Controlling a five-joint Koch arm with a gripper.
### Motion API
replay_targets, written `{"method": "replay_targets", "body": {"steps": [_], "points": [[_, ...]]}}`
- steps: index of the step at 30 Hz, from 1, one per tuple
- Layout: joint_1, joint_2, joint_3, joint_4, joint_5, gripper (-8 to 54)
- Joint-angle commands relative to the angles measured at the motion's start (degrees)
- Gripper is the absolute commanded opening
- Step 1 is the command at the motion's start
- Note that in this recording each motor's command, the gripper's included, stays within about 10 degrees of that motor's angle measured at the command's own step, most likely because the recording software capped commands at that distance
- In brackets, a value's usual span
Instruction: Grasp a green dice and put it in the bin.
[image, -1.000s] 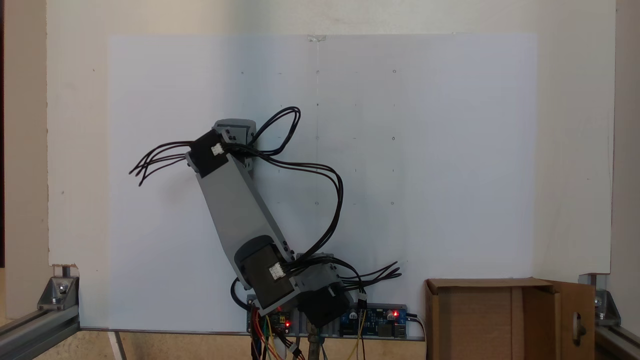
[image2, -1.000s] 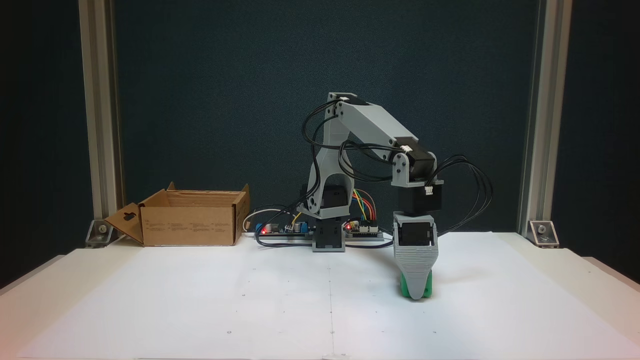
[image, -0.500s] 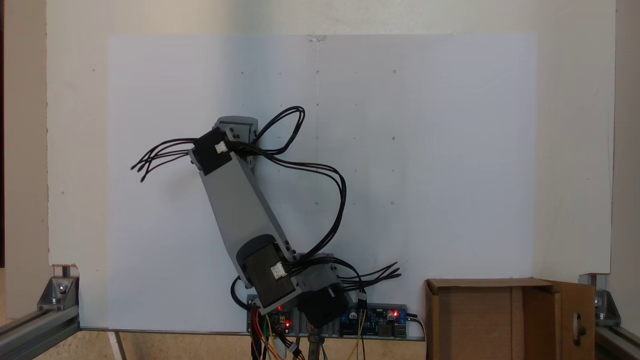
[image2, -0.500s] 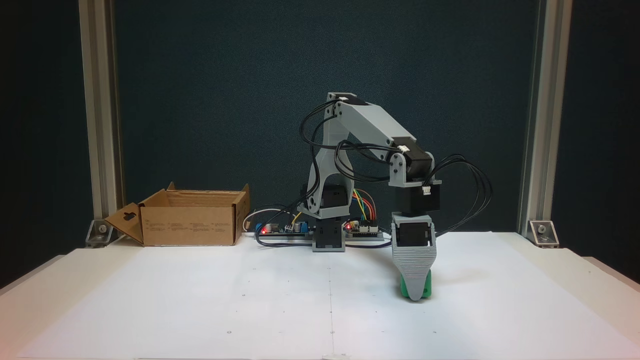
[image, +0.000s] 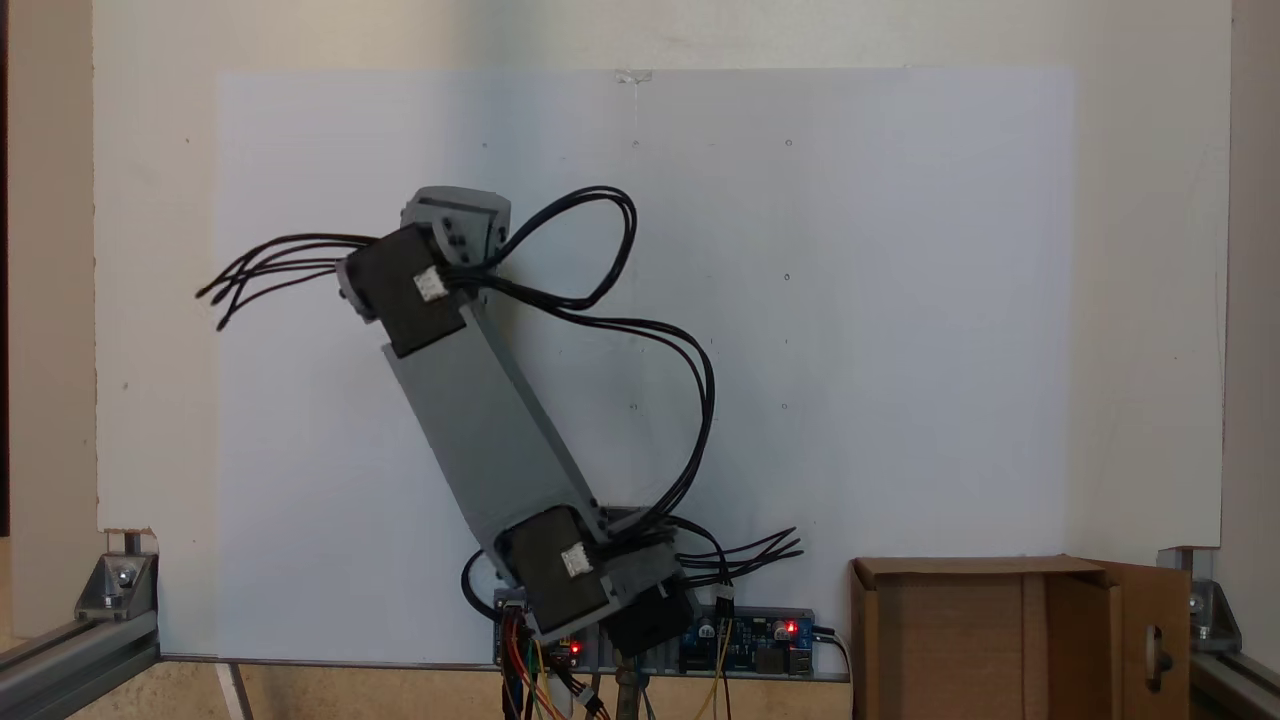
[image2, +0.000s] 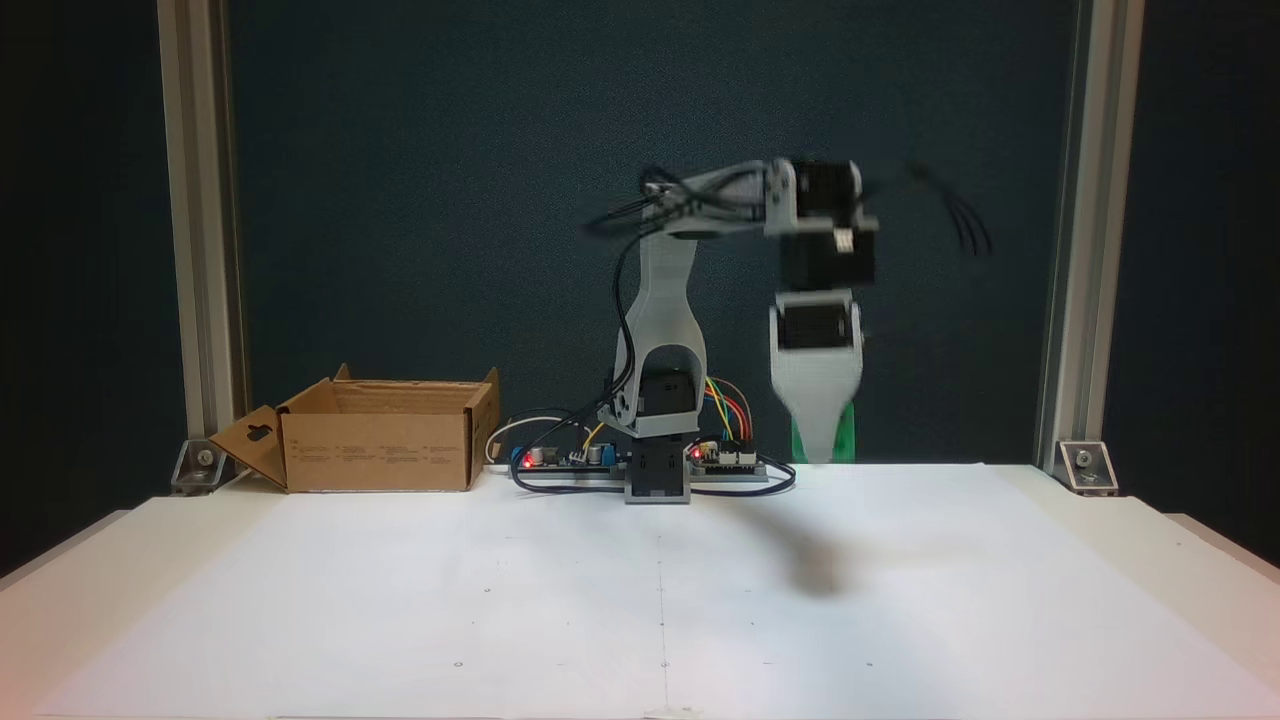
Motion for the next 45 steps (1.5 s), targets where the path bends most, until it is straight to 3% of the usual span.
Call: {"method": "replay_targets", "body": {"steps": [1,23,45], "points": [[0.2,3.3,-2.9,5.3,0.4,11.9],[2.8,15.3,-3.0,5.3,-1.3,11.8],[79.4,14.9,1.8,5.3,-38.8,11.8]]}}
